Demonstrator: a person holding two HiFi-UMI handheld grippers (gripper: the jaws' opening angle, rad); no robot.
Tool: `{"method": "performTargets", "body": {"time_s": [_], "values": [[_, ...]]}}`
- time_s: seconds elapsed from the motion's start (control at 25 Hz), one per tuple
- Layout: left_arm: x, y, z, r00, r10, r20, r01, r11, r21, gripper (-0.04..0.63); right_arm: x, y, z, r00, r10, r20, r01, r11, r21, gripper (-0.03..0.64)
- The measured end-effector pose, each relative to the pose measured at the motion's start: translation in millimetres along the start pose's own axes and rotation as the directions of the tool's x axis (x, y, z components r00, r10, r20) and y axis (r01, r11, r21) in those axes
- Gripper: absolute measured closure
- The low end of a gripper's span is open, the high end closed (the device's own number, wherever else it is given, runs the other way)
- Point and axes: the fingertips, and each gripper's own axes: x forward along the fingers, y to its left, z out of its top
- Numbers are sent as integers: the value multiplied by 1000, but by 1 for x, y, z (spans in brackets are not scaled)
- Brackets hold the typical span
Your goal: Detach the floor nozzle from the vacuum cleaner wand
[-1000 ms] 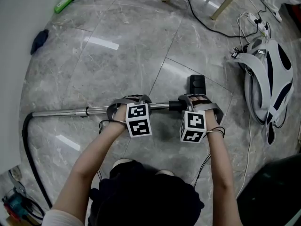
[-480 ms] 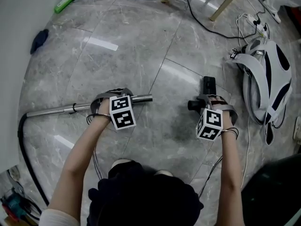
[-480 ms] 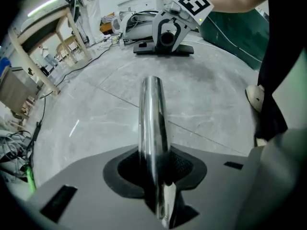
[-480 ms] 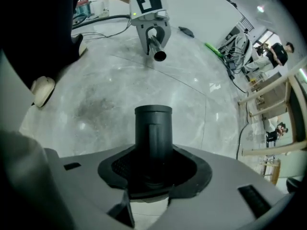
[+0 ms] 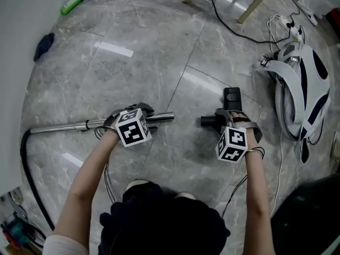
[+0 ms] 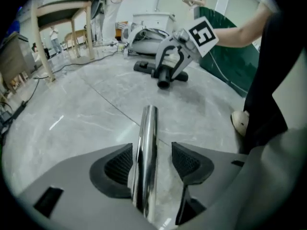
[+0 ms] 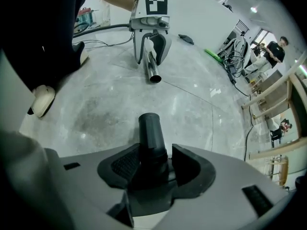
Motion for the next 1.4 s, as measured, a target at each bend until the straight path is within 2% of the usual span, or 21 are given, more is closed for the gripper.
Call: {"method": "performTargets", "body": {"time_s": [0.12, 0.2, 0.32, 0.44, 0.56, 0.64, 0.72, 0.8, 0.84, 1.0, 1.08, 1.16, 1.24, 1.32, 1.4], "values": [[-23, -3, 26, 982, -58, 177, 68, 996, -53, 354, -7, 0, 4, 999, 10, 39, -11, 999, 31, 422], [-42, -4, 42, 954, -87, 285, 112, 991, -75, 354, -14, 0, 9, 997, 11, 73, -15, 998, 53, 422], [-69, -1, 62, 903, -59, 426, 89, 995, -51, 354, -32, -4, 19, 989, -9, 148, -7, 994, 107, 422], [-90, 1, 70, 867, -23, 497, 67, 995, -71, 356, -62, -14, 34, 957, -48, 285, -22, 972, 236, 423], [-114, 6, 74, 833, 37, 552, 34, 993, -117, 378, -88, -26, 43, 911, -93, 403, -72, 924, 377, 423], [-136, 8, 76, 808, 97, 581, -2, 987, -161, 419, -108, -35, 50, 861, -129, 492, -150, 860, 488, 424], [-166, 9, 80, 783, 157, 602, -32, 976, -214, 464, -138, -50, 58, 798, -200, 569, -226, 775, 590, 433], [-202, 8, 85, 759, 221, 612, -63, 961, -269, 501, -172, -68, 65, 743, -300, 599, -267, 688, 675, 489], [-221, 7, 88, 746, 255, 615, -80, 952, -297, 522, -190, -77, 68, 725, -345, 597, -273, 651, 708, 517], [-305, 0, 108, 679, 347, 647, -98, 916, -389, 576, -267, -105, 85, 679, -474, 561, -265, 554, 789, 576], [-350, -8, 121, 638, 375, 673, -93, 904, -416, 584, -307, -117, 95, 651, -533, 540, -296, 476, 828, 594], [-392, -17, 136, 601, 405, 689, -95, 892, -441, 584, -341, -124, 104, 642, -571, 511, -347, 378, 858, 600], [-431, -28, 152, 581, 424, 695, -100, 884, -456, 584, -374, -127, 114, 650, -596, 472, -366, 298, 881, 600], [-469, -43, 167, 568, 435, 699, -95, 878, -469, 584, -412, -127, 124, 649, -630, 426, -361, 238, 902, 600], [-507, -60, 182, 547, 450, 706, -77, 866, -493, 584, -454, -127, 133, 636, -669, 384, -359, 184, 915, 600]]}}
